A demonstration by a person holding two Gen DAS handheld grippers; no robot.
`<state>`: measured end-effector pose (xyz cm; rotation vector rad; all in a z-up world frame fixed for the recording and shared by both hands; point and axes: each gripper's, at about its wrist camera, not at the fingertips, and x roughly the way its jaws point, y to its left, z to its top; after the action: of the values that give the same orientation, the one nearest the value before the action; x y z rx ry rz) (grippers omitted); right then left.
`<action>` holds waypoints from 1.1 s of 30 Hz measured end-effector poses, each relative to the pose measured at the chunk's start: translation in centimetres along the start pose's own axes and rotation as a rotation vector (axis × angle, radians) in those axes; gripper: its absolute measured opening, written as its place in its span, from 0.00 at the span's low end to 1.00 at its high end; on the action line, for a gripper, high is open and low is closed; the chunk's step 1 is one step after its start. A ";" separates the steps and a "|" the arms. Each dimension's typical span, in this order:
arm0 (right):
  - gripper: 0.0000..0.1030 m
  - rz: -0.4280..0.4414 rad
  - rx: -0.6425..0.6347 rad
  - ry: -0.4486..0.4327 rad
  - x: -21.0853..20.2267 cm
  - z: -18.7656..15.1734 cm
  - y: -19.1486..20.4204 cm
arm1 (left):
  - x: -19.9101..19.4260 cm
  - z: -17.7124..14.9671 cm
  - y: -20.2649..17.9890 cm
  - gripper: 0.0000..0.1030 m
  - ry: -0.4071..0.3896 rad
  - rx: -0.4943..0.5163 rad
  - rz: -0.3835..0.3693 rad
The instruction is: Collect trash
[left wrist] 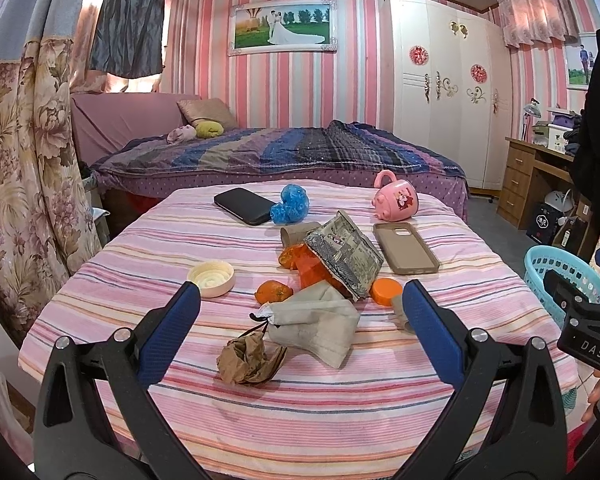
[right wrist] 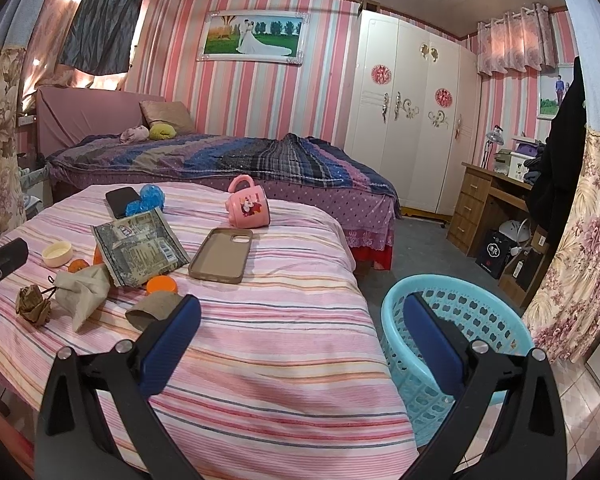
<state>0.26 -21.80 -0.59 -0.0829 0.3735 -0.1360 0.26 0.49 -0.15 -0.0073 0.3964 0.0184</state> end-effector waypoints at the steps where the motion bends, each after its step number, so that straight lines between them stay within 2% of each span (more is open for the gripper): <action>1: 0.96 0.004 0.005 0.005 0.2 -0.1 -0.1 | 0.0 0.0 0.0 0.95 0.001 0.000 0.000; 8: 0.96 -0.005 0.007 0.017 0.7 -0.1 -0.3 | 0.2 -0.2 -0.1 0.95 0.005 0.014 0.012; 15: 0.96 0.046 0.073 0.020 1.2 0.6 -0.5 | 0.3 -0.1 0.2 0.95 0.012 0.012 0.005; 24: 0.96 0.104 0.062 0.033 2.7 2.8 0.9 | 1.9 1.8 2.7 0.95 0.036 -0.007 -0.006; 26: 0.96 0.068 0.039 0.041 3.3 4.0 1.3 | 2.5 2.1 3.7 0.95 0.041 -0.010 0.007; 29: 0.96 0.083 0.051 0.043 4.4 5.0 1.4 | 4.0 1.9 5.3 0.95 0.070 -0.001 0.045; 33: 0.96 0.055 0.053 0.078 6.3 4.4 1.3 | 5.6 0.2 7.4 0.95 0.140 -0.026 0.083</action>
<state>7.80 -21.23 1.08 -0.0152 0.4498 -0.0946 5.32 8.00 -2.12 -0.0181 0.5363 0.1054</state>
